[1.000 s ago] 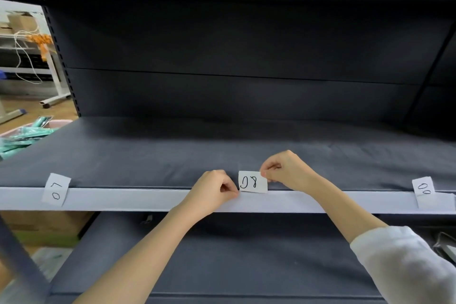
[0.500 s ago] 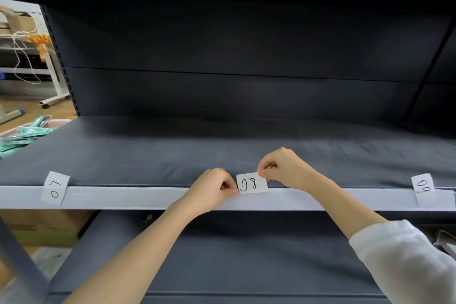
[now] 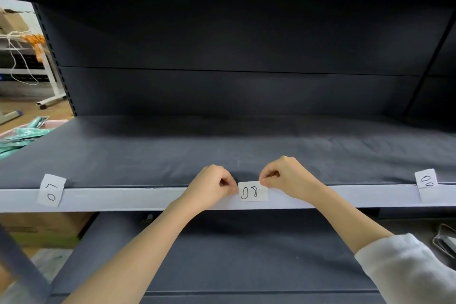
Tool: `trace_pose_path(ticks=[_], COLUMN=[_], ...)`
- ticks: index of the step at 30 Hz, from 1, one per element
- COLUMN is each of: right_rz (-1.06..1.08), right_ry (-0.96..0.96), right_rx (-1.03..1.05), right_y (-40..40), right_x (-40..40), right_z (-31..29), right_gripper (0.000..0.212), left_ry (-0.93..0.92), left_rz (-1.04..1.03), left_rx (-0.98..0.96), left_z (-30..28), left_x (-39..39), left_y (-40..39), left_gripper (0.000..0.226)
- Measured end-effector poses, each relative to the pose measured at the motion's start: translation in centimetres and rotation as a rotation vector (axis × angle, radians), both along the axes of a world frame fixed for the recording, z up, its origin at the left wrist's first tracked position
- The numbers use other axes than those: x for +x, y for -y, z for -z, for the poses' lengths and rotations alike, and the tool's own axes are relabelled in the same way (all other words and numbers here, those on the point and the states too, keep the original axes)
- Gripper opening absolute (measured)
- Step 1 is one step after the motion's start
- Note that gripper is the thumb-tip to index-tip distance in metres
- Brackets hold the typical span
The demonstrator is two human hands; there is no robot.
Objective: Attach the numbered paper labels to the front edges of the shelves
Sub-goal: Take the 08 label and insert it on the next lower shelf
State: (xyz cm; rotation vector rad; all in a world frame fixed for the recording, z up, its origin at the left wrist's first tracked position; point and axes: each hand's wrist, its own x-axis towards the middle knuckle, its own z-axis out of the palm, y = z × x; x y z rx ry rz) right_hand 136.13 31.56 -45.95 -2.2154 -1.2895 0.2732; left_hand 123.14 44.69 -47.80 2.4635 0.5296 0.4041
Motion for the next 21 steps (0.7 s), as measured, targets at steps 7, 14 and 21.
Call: trace_pose_path(ticks=[7,14,21], right_rz=[-0.01,-0.028,-0.046], right_ry=[-0.002,0.019,0.025], right_rx=[-0.029,-0.041,-0.056], right_y=[0.1,0.0,-0.2], right_x=[0.5,0.6,0.6], right_z=[0.3,0.3,0.2], right_gripper=[0.012,0.013,0.012], left_ry=[0.102,0.143,0.12], left_rz=[-0.003,-0.012,-0.006], left_rx=[-0.051,-0.088,-0.081], left_z=[0.5,1.1,0.9], left_x=[0.6,1.0,1.1], left_y=[-0.2,-0.1,-0.3], left_gripper=[0.014,0.007,0.009])
